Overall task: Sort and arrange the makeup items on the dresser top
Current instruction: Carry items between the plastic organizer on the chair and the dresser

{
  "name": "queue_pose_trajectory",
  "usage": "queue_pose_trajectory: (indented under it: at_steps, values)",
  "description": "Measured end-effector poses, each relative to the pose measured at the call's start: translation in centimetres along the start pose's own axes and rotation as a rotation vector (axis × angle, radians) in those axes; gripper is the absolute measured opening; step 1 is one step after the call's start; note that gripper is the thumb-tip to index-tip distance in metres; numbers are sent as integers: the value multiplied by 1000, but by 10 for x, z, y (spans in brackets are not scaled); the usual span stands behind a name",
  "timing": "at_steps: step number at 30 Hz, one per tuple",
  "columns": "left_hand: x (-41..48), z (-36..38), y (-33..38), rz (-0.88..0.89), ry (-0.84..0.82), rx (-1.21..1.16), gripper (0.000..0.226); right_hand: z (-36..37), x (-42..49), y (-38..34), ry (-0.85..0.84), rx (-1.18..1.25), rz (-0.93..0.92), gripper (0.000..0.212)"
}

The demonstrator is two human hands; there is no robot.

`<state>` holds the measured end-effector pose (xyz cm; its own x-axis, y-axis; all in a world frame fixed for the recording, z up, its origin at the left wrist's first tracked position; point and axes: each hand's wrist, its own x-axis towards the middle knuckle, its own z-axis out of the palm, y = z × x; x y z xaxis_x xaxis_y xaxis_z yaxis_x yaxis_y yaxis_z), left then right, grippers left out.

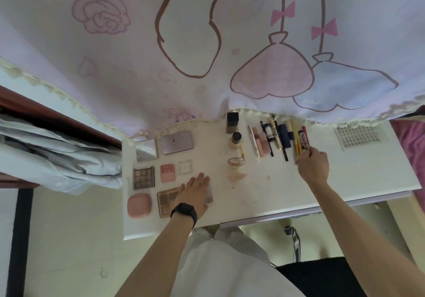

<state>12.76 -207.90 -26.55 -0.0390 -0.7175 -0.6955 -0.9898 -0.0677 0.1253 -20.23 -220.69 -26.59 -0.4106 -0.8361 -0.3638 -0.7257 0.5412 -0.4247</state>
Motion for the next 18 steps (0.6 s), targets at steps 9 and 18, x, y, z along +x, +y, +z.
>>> queue_pose_trajectory:
  at_steps: [9, 18]
  values:
    - [2, -7, 2, -2, -32, 26, 83, -26, 39, 27, 7, -14, 117, 33]
    - [1, -2, 2, -17, -18, 19, 80, -5, 29, 12, 35, -44, -131, 34]
